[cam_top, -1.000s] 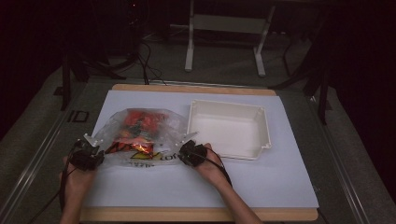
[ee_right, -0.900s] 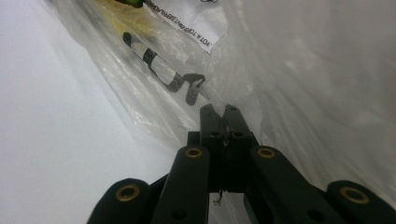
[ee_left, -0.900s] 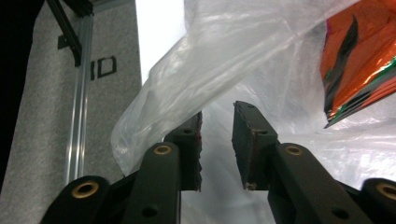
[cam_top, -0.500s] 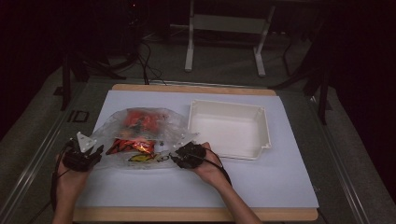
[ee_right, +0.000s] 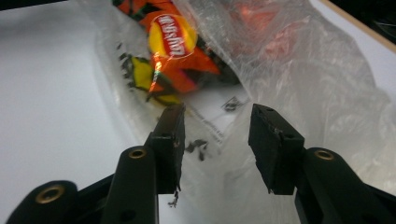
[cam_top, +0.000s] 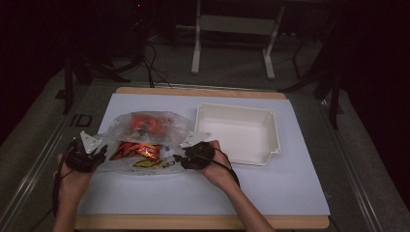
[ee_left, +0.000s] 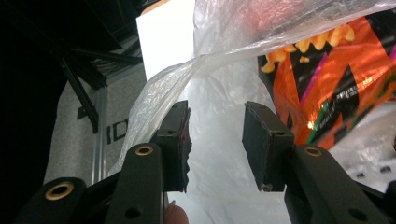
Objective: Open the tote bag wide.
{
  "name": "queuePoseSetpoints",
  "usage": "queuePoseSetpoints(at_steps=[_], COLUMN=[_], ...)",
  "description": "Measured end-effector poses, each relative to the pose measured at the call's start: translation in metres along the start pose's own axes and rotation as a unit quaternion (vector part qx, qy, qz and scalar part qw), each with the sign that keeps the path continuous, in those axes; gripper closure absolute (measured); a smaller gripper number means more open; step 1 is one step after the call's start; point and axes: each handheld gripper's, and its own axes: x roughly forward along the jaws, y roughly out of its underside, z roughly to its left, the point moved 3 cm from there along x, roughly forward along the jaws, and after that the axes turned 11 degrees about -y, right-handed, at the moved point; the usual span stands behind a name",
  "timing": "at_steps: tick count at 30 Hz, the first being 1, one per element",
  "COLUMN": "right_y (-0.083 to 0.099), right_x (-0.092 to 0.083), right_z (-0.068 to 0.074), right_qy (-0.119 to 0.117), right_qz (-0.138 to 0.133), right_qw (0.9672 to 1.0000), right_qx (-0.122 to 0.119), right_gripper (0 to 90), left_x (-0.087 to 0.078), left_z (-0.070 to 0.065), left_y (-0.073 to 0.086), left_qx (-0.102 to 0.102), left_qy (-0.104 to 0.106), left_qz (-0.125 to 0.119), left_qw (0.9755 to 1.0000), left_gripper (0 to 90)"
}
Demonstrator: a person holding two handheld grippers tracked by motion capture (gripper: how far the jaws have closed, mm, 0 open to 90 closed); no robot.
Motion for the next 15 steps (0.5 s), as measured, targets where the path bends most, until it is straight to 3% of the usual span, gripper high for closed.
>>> queuePoseSetpoints(at_steps=[8, 15], right_y=[-0.011, -0.024], right_x=[0.013, 0.019], right_z=[-0.019, -0.042], right_qy=[0.039, 0.093], right_qz=[0.01, 0.022], right_qw=[0.9992, 0.9952], right_qx=[0.008, 0.022], right_gripper=[55.4, 56.3], left_x=[0.021, 0.043], left_z=[0.004, 0.005], left_y=[-0.02, -0.032], left_qx=[0.012, 0.012], left_qy=[-0.011, -0.027], left_qz=[0.01, 0.029], left_qw=[0.9998, 0.9991], left_gripper=[60.4, 61.2])
